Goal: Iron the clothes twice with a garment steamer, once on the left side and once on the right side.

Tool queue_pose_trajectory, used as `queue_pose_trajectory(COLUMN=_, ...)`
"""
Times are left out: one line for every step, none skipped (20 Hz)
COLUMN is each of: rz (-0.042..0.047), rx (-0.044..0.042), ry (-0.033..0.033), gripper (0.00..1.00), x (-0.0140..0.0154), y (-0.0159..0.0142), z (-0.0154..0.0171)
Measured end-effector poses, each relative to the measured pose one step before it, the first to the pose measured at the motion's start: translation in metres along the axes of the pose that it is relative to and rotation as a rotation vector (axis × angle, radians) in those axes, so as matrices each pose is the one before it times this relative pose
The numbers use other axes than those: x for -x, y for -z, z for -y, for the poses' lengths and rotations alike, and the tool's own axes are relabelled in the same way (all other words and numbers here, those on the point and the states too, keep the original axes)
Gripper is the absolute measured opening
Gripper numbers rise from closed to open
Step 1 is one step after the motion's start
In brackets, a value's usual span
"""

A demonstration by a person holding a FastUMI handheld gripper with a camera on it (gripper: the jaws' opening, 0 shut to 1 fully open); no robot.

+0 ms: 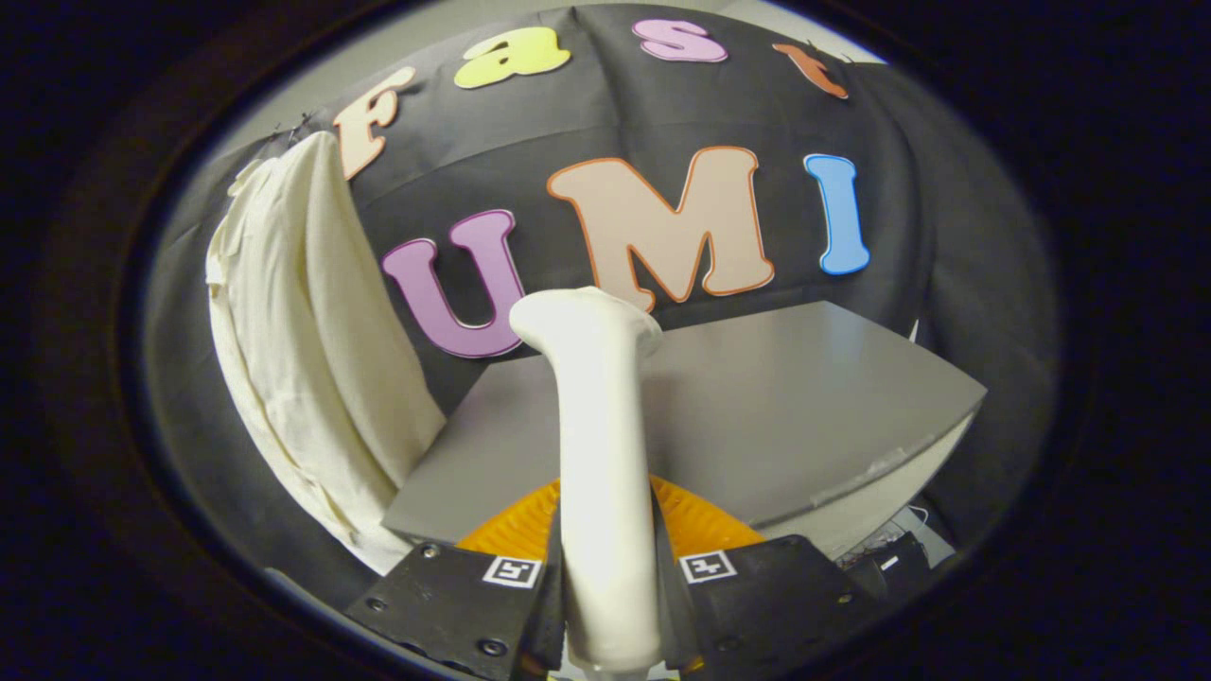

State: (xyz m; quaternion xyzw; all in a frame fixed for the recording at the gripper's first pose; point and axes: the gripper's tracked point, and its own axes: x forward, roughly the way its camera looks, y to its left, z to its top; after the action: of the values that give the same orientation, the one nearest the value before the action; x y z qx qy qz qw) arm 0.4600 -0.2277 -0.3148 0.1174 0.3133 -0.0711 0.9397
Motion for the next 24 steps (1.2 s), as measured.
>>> queue_pose_trajectory(rz=0.00297, rx=-0.00385, ry=0.00142, gripper=0.39, x=0.01643, y=0.00486, z=-0.01472)
queue_pose_trajectory(rz=0.00452, rx=0.00313, ry=0.00015, gripper=0.39, x=0.01536, y=0.00517, z=-0.01517)
queue_pose_trajectory(rz=-0.00283, rx=0.00718, ry=-0.00197, gripper=0.39, x=0.01618, y=0.00657, z=-0.01696)
queue_pose_trajectory(rz=0.00318, rx=0.00382, ry=-0.00401, gripper=0.39, x=0.01644, y=0.00461, z=-0.01729)
queue_pose_trajectory(rz=0.00668, rx=0.0059, ry=-0.00696, gripper=0.39, x=0.01812, y=0.00485, z=-0.01807)
queue_pose_trajectory(rz=0.01052, rx=0.00679, ry=-0.01087, gripper=0.39, x=0.01736, y=0.00457, z=-0.01883)
queue_pose_trajectory(rz=0.01542, rx=0.00654, ry=-0.01536, gripper=0.39, x=0.01617, y=0.00235, z=-0.01944)
queue_pose_trajectory(rz=0.01022, rx=0.01112, ry=-0.01584, gripper=0.39, x=0.0145, y=0.00226, z=-0.01914)
queue_pose_trajectory(rz=0.01008, rx=0.00525, ry=-0.01516, gripper=0.39, x=0.01179, y=0.00402, z=-0.01759)
queue_pose_trajectory(rz=0.00144, rx=0.00408, ry=-0.01895, gripper=0.39, x=0.00967, y=0.00296, z=-0.01703)
queue_pose_trajectory(rz=0.00987, rx=0.00635, ry=-0.01716, gripper=0.39, x=0.0085, y=0.00265, z=-0.01721)
queue_pose_trajectory(rz=0.00202, rx=0.00933, ry=-0.00714, gripper=0.39, x=0.00796, y=0.00327, z=-0.01427)
queue_pose_trajectory(rz=0.00316, rx=0.00888, ry=-0.00396, gripper=0.39, x=0.00688, y=0.00145, z=-0.01142)
queue_pose_trajectory(rz=0.00745, rx=0.00787, ry=-0.00989, gripper=0.39, x=0.00577, y=0.00095, z=-0.01358)
queue_pose_trajectory(rz=0.00044, rx=0.00561, ry=-0.00997, gripper=0.39, x=0.00408, y=0.00153, z=-0.01149)
queue_pose_trajectory(rz=0.00441, rx=0.0006, ry=-0.00631, gripper=0.39, x=0.00333, y=0.00002, z=-0.00873)
queue_pose_trajectory(rz=0.00254, rx=0.00091, ry=-0.00618, gripper=0.39, x=0.00276, y=-0.00101, z=-0.00972)
queue_pose_trajectory(rz=0.00447, rx=-0.00017, ry=-0.00823, gripper=0.39, x=0.00125, y=-0.00206, z=-0.01026)
queue_pose_trajectory(rz=0.00863, rx=0.00121, ry=-0.01183, gripper=0.39, x=0.0006, y=-0.00421, z=-0.01007)
queue_pose_trajectory(rz=0.003, rx=0.00485, ry=-0.0128, gripper=0.39, x=-0.00074, y=-0.00296, z=-0.01133)
queue_pose_trajectory(rz=0.00661, rx=0.00462, ry=-0.01618, gripper=0.39, x=-0.00422, y=-0.00494, z=-0.01275)
queue_pose_trajectory(rz=0.00467, rx=0.00426, ry=-0.01591, gripper=0.39, x=-0.00491, y=-0.00382, z=-0.01045)
queue_pose_trajectory(rz=0.0053, rx=0.00678, ry=-0.02039, gripper=0.39, x=-0.00794, y=-0.0051, z=-0.01254)
queue_pose_trajectory(rz=0.00384, rx=0.00584, ry=-0.02208, gripper=0.39, x=-0.009, y=-0.00286, z=-0.01323)
